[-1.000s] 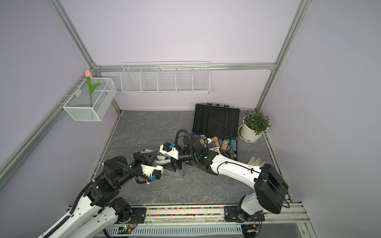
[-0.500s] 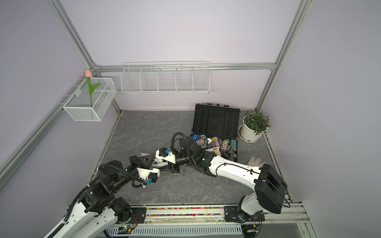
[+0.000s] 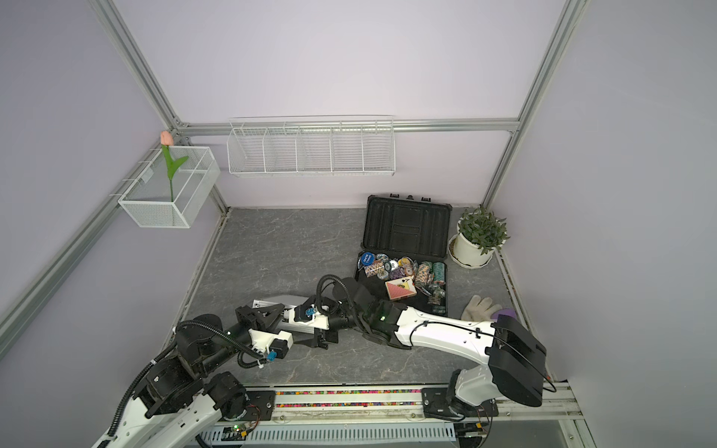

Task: Open the poker set cases
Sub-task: Place the poker set case at the center of the board.

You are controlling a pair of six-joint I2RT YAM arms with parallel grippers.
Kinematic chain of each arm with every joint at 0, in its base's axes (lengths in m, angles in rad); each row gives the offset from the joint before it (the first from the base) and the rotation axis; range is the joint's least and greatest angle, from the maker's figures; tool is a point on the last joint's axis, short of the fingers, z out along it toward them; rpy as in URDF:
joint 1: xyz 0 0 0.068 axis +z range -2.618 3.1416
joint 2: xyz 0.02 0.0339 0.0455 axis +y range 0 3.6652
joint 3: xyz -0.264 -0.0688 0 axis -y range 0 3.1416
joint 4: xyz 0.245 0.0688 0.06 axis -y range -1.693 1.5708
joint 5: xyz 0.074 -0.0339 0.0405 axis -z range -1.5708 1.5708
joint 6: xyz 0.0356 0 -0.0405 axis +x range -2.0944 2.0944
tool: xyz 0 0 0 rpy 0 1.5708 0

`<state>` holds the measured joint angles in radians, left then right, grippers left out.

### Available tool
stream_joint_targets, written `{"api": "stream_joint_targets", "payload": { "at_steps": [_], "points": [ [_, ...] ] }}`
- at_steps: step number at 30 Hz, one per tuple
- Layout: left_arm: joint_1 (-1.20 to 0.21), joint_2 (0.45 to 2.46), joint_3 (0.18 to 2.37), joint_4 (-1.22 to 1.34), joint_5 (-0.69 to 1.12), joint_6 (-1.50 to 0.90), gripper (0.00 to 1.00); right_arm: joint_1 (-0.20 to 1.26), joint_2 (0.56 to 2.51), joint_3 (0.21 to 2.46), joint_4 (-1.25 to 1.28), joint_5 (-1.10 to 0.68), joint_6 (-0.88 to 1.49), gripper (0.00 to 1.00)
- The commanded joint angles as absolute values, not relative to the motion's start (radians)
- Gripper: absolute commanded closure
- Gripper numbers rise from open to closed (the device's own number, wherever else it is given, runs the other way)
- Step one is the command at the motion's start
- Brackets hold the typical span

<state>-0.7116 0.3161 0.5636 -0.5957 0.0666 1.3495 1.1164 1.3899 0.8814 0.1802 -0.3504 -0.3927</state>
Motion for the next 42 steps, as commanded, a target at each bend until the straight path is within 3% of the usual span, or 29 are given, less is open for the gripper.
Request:
{"api": "stream_joint_targets", "payload": {
  "at_steps": [1, 7, 21, 31, 42],
  "points": [
    [-0.709, 0.296, 0.595, -0.730, 0.134, 1.308, 1.00, 1.114, 1.319, 0.801, 0.272, -0.244, -0.406, 0.16],
    [-0.709, 0.334, 0.608, -0.823, 0.179, 1.146, 1.00, 1.115, 1.281, 0.769, 0.296, -0.223, -0.410, 0.15],
    [-0.709, 0.320, 0.434, -0.707, 0.162, 1.123, 1.00, 1.159, 1.241, 0.728, 0.295, -0.213, -0.382, 0.15],
    [-0.709, 0.230, 0.401, -0.704, 0.141, 1.094, 0.45, 1.181, 1.222, 0.724, 0.272, -0.193, -0.385, 0.15],
    [-0.709, 0.226, 0.436, -0.714, 0.098, 1.029, 0.43, 1.241, 1.283, 0.748, 0.207, -0.171, -0.440, 0.17]
  ]
}}
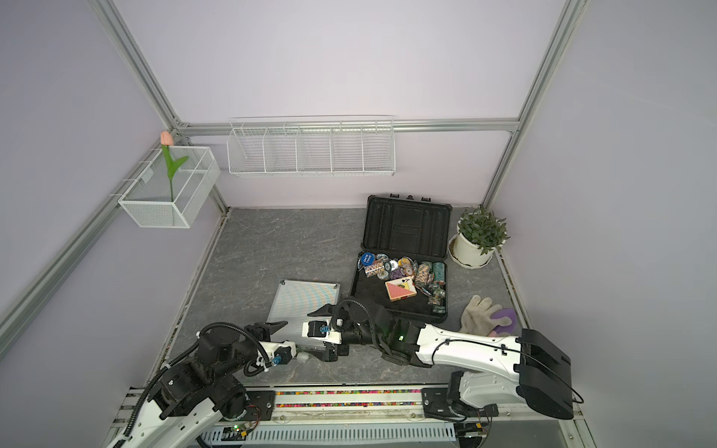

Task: Open the poker set cases
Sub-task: Place the poker set case at the center of the board.

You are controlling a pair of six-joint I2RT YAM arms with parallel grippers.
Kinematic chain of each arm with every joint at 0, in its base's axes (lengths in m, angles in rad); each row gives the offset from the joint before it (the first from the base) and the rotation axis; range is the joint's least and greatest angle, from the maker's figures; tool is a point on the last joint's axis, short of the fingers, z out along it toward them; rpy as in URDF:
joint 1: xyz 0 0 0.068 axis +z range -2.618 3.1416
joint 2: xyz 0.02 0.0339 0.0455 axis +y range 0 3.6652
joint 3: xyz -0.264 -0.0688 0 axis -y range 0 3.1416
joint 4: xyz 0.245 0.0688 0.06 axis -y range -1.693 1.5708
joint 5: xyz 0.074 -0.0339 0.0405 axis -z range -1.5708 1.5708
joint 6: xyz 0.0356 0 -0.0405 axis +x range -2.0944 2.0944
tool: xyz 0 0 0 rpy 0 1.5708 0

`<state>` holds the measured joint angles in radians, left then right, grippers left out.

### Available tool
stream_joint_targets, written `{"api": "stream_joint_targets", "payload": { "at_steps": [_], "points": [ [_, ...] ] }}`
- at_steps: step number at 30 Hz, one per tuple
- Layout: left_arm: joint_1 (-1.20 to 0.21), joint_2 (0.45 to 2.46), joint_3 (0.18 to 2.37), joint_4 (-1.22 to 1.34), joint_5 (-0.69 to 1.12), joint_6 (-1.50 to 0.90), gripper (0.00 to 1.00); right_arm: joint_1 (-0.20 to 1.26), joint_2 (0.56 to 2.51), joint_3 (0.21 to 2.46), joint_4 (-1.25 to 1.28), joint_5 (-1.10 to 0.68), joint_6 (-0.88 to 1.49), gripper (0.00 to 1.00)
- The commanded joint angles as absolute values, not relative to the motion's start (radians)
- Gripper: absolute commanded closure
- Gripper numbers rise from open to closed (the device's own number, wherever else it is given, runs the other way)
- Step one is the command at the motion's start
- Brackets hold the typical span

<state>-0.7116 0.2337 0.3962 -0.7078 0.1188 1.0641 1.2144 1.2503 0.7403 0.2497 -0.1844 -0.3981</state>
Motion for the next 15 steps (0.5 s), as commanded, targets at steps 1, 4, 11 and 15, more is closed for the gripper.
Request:
{"api": "stream_joint_targets", "payload": {
  "at_steps": [1, 4, 11, 15],
  "points": [
    [-0.709, 0.226, 0.436, -0.704, 0.080, 1.018, 0.43, 1.255, 1.305, 0.753, 0.200, -0.168, -0.461, 0.17],
    [-0.709, 0.221, 0.417, -0.611, -0.037, 0.961, 0.41, 1.280, 1.380, 0.756, 0.234, -0.162, -0.492, 0.17],
    [-0.700, 0.268, 0.425, -0.384, -0.316, 0.691, 0.31, 1.305, 1.559, 0.767, 0.391, -0.132, -0.470, 0.17],
    [-0.661, 0.361, 0.516, -0.388, -0.399, 0.529, 0.31, 1.318, 1.637, 0.750, 0.495, -0.111, -0.423, 0.18]
  ]
}}
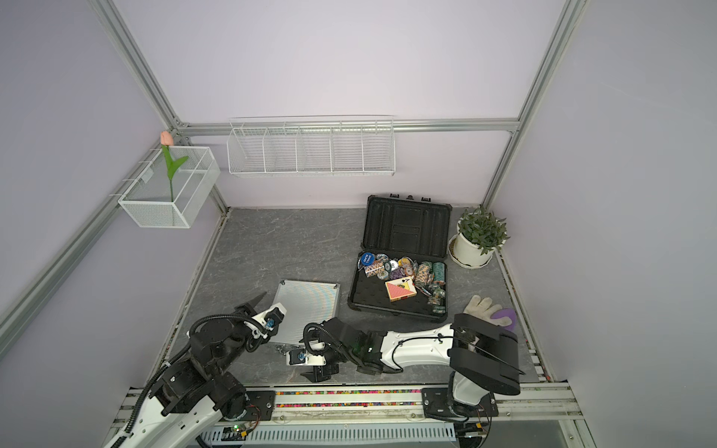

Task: Open the poker set cases
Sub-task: Place the poker set case at the center of the board, then open the case lid on the poker set case.

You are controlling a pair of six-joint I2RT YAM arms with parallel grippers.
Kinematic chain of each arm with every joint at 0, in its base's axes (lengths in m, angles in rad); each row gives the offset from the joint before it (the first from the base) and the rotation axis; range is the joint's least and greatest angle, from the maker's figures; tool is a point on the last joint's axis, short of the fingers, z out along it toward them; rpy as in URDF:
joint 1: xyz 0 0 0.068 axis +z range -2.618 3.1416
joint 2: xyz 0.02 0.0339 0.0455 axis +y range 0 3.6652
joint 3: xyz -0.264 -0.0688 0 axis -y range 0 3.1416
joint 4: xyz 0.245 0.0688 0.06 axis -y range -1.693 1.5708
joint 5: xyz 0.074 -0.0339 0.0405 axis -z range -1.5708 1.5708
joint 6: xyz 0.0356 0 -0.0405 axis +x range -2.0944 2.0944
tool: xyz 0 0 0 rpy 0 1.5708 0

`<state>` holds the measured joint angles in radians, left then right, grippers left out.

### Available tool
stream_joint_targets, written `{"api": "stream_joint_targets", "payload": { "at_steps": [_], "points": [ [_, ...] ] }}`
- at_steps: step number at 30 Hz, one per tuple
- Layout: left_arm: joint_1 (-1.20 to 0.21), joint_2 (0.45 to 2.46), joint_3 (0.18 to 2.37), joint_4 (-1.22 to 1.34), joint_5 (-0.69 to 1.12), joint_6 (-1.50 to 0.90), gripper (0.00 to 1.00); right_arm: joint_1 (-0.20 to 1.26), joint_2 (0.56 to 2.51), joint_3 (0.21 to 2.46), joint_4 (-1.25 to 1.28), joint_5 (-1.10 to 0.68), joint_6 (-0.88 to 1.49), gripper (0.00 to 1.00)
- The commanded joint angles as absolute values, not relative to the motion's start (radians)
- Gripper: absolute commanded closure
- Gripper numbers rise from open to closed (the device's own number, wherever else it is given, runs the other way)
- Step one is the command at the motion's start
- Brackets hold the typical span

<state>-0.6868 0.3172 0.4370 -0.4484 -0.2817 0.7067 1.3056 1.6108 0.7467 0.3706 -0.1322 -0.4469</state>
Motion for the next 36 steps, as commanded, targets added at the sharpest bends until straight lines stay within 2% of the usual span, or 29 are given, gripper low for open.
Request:
{"api": "stream_joint_targets", "payload": {
  "at_steps": [1, 7, 10, 12, 15, 28, 32, 36],
  "points": [
    [-0.635, 0.398, 0.553, -0.397, -0.404, 0.469, 0.31, 1.323, 1.653, 0.746, 0.515, -0.100, -0.416, 0.18],
    [-0.415, 0.698, 0.802, -0.561, -0.396, -0.101, 0.31, 1.346, 1.711, 0.772, 0.535, -0.041, -0.409, 0.18],
    [-0.256, 0.885, 0.898, -0.660, -0.209, -0.363, 0.32, 1.349, 1.733, 0.788, 0.525, -0.023, -0.412, 0.19],
    [-0.178, 0.986, 0.916, -0.684, -0.100, -0.452, 0.36, 1.351, 1.740, 0.787, 0.526, -0.022, -0.410, 0.19],
    [-0.124, 1.082, 0.895, -0.680, -0.019, -0.537, 0.36, 1.354, 1.753, 0.801, 0.497, -0.023, -0.407, 0.19],
    [-0.120, 1.002, 0.547, -0.468, 0.013, -0.811, 0.35, 1.359, 1.789, 0.868, 0.353, -0.026, -0.394, 0.20],
    [-0.120, 0.996, 0.495, -0.440, 0.035, -0.831, 0.36, 1.361, 1.805, 0.873, 0.327, -0.031, -0.384, 0.20],
    [-0.120, 0.999, 0.476, -0.448, 0.042, -0.841, 0.36, 1.365, 1.811, 0.872, 0.299, -0.051, -0.377, 0.25]
  ]
}}
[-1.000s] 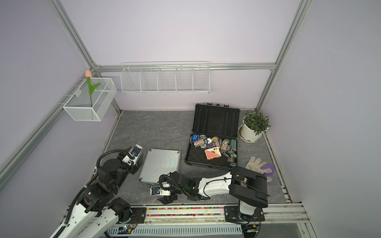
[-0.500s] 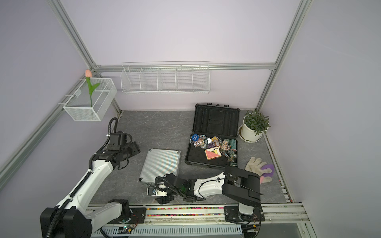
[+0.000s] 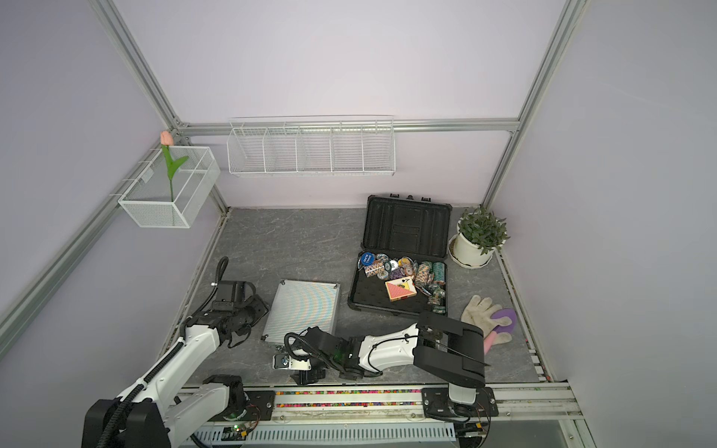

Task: Open the poker set cases
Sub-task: Open the case lid on the poker set case.

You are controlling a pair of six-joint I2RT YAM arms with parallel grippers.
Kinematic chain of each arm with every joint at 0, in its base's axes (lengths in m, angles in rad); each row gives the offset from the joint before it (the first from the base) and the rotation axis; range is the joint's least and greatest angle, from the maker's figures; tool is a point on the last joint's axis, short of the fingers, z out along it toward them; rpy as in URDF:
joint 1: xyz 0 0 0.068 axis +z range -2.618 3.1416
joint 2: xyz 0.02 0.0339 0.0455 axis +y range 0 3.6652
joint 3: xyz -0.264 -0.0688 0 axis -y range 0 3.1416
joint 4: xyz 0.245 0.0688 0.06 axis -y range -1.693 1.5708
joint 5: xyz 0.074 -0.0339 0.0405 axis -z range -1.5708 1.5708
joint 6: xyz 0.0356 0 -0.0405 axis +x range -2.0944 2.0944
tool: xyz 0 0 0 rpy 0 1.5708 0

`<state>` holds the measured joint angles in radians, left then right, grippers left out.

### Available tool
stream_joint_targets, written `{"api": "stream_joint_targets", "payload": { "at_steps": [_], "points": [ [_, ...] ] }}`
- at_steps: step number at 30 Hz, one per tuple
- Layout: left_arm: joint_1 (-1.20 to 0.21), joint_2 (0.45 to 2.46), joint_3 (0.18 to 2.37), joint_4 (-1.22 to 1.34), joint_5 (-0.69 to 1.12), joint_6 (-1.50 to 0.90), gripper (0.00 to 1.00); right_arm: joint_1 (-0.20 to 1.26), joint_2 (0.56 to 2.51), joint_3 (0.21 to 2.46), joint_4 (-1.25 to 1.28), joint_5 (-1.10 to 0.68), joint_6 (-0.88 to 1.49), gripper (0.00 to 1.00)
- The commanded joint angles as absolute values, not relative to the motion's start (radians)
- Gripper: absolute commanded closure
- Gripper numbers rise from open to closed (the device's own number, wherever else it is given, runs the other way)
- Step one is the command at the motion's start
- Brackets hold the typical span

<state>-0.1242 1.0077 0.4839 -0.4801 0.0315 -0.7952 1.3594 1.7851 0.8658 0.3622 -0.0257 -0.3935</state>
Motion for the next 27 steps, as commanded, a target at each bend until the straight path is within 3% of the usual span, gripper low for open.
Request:
{"api": "stream_joint_targets", "payload": {
  "at_steps": [1, 10, 27],
  "points": [
    [-0.120, 0.999, 0.466, -0.439, 0.051, -0.847, 0.36, 1.367, 1.813, 0.899, 0.290, -0.057, -0.377, 0.26],
    [-0.120, 1.030, 0.416, -0.378, 0.089, -0.865, 0.38, 1.411, 1.842, 0.894, 0.208, -0.066, -0.385, 0.38],
    [-0.120, 0.970, 0.431, -0.433, 0.091, -0.851, 0.38, 1.425, 1.751, 0.821, 0.295, -0.025, -0.361, 0.37]
  ]
}}
